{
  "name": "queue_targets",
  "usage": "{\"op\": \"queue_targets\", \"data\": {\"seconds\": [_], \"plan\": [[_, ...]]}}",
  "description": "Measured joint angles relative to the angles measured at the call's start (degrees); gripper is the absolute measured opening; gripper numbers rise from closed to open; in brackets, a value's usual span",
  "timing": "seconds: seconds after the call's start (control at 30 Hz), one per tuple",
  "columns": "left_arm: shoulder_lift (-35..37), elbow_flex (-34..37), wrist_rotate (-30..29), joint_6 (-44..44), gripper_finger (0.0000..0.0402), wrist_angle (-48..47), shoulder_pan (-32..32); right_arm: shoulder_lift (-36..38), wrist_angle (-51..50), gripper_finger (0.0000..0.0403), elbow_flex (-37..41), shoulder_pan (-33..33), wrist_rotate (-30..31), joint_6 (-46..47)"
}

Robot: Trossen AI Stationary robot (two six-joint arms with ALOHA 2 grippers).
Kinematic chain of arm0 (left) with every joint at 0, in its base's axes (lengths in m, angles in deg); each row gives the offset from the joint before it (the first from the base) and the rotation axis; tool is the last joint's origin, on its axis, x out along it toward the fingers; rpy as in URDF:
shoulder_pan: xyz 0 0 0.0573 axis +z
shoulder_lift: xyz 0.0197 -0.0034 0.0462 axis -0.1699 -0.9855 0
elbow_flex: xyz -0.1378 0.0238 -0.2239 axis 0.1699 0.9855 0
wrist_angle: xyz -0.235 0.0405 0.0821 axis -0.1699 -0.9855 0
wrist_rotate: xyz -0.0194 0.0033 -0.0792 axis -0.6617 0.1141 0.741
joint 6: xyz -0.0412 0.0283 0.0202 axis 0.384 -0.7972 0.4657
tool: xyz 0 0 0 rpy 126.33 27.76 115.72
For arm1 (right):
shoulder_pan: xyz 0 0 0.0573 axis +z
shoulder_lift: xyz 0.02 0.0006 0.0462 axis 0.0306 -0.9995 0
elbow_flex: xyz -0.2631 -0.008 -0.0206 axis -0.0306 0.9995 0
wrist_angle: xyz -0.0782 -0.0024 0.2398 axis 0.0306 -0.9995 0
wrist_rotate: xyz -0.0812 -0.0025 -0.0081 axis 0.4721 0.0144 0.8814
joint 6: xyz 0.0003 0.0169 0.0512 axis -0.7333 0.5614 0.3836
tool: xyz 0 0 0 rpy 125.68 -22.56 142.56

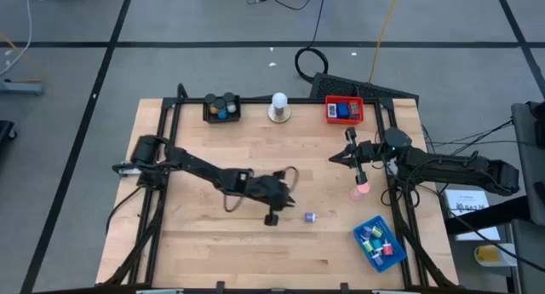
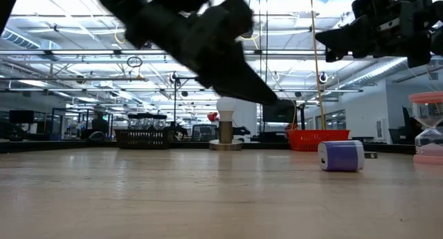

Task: Pick & Place Office items
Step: Put the violet charger adapter into the blue bin

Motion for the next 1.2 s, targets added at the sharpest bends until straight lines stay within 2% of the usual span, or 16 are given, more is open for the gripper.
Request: {"op": "queue_targets", "data": {"seconds": [0.1, 0.17, 0.27, 0.4, 0.53, 0.7, 0.8, 0.93, 1.07, 1.2], "plan": [[4.1, 10.4, -1.9, 3.8, 0.0022, 13.5, 0.5, 0.0, 2.4, 0.0, 0.0, -0.2, 0.1, -0.3], [6.8, 16.7, -4.2, 5.9, 0.0006, 22.6, 0.8, 0.0, 3.2, 0.0, 0.0, -0.2, 0.3, 1.2], [10.7, 24.0, -7.2, 11.2, 0.0017, 30.5, 2.0, -0.2, 4.4, 0.0, 0.0, -0.2, 0.3, 3.5], [14.2, 28.5, -9.0, 20.4, 0.0041, 31.0, 4.8, -1.2, 4.3, 0.0, 0.0, 0.0, 0.1, 8.0], [15.2, 31.2, -9.6, 14.0, 0.0038, 37.0, 4.4, -3.0, 5.8, 0.0001, -0.1, 0.0, 0.7, 11.2], [15.1, 37.5, -9.8, 7.6, 0.0005, 52.4, 3.9, -5.2, 5.6, 0.0, -1.3, 1.6, 9.3, 15.8], [15.0, 42.2, -11.5, 7.5, 0.0013, 59.7, 4.0, -6.0, 0.0, 0.0, -5.0, 3.6, 11.2, 15.9], [15.0, 48.1, -14.6, 7.7, 0.0012, 66.3, 3.9, -7.7, -17.4, 0.0, -13.2, 7.0, 20.4, 13.4], [15.0, 50.6, -15.5, 9.1, 0.0004, 67.6, 4.1, -11.0, -29.1, 0.0, -20.0, 10.3, 30.1, 12.8], [15.0, 50.8, -15.4, 9.3, 0.0023, 66.8, 4.1, -14.5, -34.4, 0.0, -24.4, 12.5, 33.9, 14.7]]}}
